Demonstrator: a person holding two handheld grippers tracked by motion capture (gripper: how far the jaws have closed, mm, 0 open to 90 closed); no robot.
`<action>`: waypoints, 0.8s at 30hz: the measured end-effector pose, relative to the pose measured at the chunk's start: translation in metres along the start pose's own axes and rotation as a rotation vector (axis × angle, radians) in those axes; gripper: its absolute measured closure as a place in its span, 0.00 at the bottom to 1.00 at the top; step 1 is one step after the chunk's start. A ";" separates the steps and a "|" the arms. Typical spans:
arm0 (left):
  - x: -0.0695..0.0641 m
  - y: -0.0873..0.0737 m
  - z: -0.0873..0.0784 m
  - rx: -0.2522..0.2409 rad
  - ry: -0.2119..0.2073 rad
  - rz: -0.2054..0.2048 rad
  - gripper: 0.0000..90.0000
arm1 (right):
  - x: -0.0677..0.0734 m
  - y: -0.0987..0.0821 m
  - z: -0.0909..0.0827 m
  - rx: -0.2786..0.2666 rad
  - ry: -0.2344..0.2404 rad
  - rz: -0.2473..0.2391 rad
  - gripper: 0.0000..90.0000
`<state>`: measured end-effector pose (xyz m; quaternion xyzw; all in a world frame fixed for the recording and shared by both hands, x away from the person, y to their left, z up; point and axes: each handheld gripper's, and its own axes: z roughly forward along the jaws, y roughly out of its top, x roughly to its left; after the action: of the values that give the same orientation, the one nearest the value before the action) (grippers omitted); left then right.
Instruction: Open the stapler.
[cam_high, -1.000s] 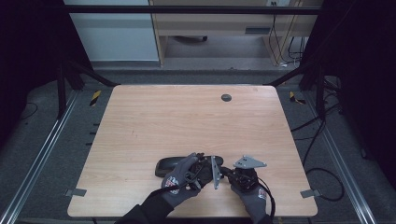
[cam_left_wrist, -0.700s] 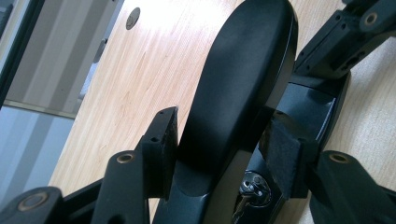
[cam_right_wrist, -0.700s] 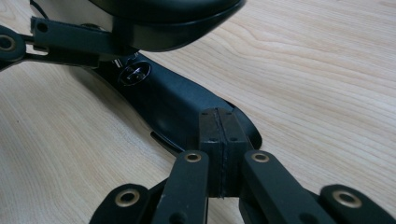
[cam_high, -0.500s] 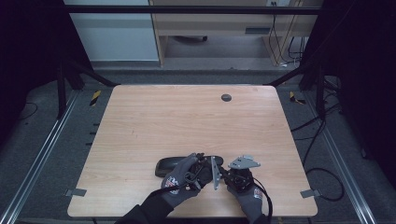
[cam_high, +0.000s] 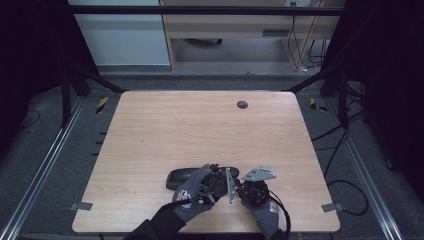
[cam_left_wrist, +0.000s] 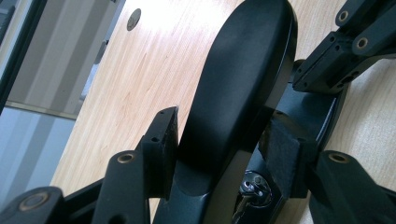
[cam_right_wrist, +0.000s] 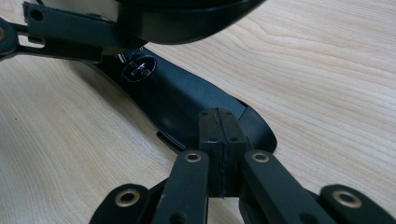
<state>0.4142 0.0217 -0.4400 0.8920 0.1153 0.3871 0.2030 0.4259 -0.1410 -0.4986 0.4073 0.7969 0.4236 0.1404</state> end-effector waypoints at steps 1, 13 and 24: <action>0.000 0.000 0.000 0.000 0.000 0.000 0.54 | 0.000 0.000 0.000 0.000 0.000 0.000 1.00; 0.002 -0.001 -0.002 -0.010 -0.001 -0.008 0.54 | 0.004 -0.001 0.001 -0.007 -0.008 -0.006 1.00; 0.012 -0.003 -0.011 -0.042 0.002 -0.053 0.55 | 0.004 -0.001 0.001 -0.009 -0.005 0.005 1.00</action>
<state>0.4139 0.0322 -0.4265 0.8837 0.1312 0.3849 0.2317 0.4236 -0.1373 -0.4996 0.4098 0.7936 0.4264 0.1430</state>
